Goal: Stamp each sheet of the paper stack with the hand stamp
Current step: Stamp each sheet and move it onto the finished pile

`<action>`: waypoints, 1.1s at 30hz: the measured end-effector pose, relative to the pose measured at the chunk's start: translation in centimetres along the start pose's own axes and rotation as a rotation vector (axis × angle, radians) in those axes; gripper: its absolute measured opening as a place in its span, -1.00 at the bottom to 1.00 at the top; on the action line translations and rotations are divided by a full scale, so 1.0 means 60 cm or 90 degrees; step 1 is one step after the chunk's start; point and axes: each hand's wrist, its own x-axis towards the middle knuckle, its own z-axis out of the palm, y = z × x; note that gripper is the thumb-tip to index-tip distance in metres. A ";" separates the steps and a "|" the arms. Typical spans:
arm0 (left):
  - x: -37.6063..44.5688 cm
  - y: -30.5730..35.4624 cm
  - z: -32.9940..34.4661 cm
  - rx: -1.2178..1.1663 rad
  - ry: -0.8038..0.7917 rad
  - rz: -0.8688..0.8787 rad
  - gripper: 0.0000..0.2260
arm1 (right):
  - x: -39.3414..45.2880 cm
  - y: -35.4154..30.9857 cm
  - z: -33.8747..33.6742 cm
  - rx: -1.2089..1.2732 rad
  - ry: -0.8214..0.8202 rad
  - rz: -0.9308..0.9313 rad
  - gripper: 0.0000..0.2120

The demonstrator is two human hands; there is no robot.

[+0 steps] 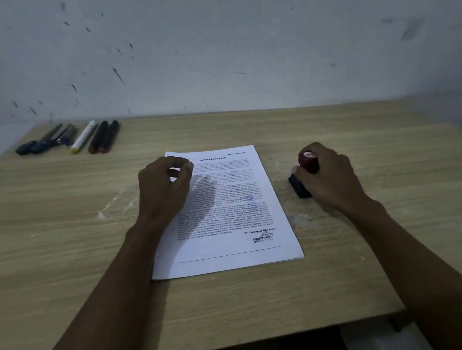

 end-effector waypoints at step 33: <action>-0.002 -0.018 -0.035 0.216 -0.039 -0.403 -0.73 | -0.102 -0.101 0.063 -0.081 -0.048 0.138 -0.57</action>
